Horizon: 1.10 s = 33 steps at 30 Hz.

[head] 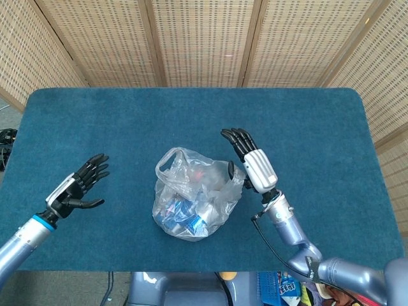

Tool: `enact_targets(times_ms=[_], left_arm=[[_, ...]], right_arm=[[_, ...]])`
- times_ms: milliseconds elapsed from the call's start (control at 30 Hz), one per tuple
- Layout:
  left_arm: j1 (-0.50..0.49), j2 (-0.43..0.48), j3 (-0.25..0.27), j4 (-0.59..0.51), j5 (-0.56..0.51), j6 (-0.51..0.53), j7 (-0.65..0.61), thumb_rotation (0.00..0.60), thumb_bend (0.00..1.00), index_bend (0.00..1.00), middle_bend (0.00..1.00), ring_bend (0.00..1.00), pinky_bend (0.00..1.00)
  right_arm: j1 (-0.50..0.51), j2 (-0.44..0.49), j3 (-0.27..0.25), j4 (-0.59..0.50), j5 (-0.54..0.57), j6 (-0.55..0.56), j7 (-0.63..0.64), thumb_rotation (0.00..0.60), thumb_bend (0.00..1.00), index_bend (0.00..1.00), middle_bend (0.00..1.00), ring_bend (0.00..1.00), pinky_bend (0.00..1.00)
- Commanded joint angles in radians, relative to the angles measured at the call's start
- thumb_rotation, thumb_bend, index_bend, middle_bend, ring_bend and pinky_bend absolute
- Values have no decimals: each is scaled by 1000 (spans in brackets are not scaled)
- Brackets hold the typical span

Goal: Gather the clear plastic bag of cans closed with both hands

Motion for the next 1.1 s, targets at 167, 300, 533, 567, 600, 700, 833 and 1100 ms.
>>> enact_targets(times_ms=[167, 300, 533, 567, 600, 700, 833, 1100], left_arm=[[-186, -194, 38, 190, 14, -98, -420, 600, 139, 0, 0, 0, 89], [-208, -249, 41, 218, -18, -114, -475, 600, 137, 0, 0, 0, 114], [-250, -289, 36, 230, -42, -139, -520, 600, 133, 1, 52, 53, 160], [-254, -288, 35, 229, -45, -138, -527, 600, 129, 4, 61, 62, 171], [-258, -286, 34, 227, -47, -138, -531, 600, 116, 9, 73, 74, 187], [-275, -275, 31, 213, -51, -151, -538, 600, 71, 28, 108, 105, 233], [-322, -248, 40, 184, -47, -214, -573, 600, 17, 35, 135, 139, 280], [-402, -187, 58, 123, -59, -320, -613, 600, 0, 48, 145, 150, 304]], right_arm=[[2, 13, -5, 10, -1, -3, 2, 600, 799, 0, 110, 0, 0], [2, 18, -4, 16, 5, -5, 14, 600, 800, 0, 110, 0, 0], [4, 24, -8, 27, 5, -7, 29, 600, 799, 0, 111, 0, 0], [4, 25, -8, 28, 5, -7, 32, 600, 799, 0, 111, 0, 0], [4, 26, -9, 29, 5, -7, 34, 600, 799, 0, 110, 0, 0], [6, 28, -12, 34, 3, -9, 37, 600, 802, 0, 111, 0, 0], [5, 27, -14, 40, 4, -9, 46, 600, 800, 0, 111, 0, 0], [3, 29, -22, 53, 3, -7, 56, 600, 801, 0, 112, 0, 0]])
